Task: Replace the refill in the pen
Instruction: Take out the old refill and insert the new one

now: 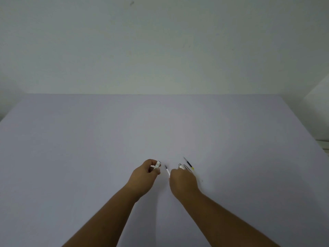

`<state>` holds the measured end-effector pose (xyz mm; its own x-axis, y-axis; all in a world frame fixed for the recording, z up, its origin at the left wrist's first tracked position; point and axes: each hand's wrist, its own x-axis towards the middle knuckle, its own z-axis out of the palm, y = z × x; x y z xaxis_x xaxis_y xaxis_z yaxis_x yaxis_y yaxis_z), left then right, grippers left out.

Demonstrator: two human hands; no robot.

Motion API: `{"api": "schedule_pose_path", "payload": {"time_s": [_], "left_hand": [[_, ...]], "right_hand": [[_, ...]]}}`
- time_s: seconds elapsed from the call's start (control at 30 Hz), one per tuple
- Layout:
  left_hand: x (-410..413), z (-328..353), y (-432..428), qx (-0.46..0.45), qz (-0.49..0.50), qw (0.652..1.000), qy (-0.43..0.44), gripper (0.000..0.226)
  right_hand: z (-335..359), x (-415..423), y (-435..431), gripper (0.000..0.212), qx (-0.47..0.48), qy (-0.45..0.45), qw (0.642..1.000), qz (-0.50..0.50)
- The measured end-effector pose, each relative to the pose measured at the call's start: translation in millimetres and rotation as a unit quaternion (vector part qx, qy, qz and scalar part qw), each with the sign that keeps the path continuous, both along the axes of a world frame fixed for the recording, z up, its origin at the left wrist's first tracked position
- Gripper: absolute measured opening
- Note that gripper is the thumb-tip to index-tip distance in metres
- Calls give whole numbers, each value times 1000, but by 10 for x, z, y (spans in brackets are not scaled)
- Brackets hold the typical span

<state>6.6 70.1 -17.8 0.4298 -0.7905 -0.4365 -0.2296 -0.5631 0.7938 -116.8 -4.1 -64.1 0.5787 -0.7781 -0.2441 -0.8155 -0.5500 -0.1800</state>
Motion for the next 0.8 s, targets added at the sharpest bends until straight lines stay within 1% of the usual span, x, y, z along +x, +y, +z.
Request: {"api": "schedule_pose_path", "payload": {"time_s": [0.1,0.2,0.27,0.33,0.4,0.43,0.57,0.67,0.8], "left_hand": [[21,-22,44,3,-3,1000,-11,16],[27,-25,67,5,-6,1000,-21,12],[25,-21,63,3,-9,999,-30,10],[22,-10,49,5,-18,999,-40,9],[-21,5,16,6,-36,998,-52,9],[-27,5,5,6,-39,998,-56,9],[-84,28,-38,-8,-44,998,-52,9],[-136,58,-71,-23,-50,997,-55,9],[-200,113,-117,-45,-50,997,-37,14]], "right_hand": [[26,19,5,19,45,-18,998,-50],[135,43,-52,22,119,-109,975,-152],[250,41,-131,16,157,-222,936,-223],[374,40,-216,12,185,-333,883,-274],[504,-11,-267,14,208,-403,841,-296],[539,-10,-279,15,219,-417,831,-295],[613,-61,-251,20,240,-442,815,-287],[622,-107,-219,19,250,-450,814,-270],[632,-143,-171,12,290,-435,822,-226]]}}
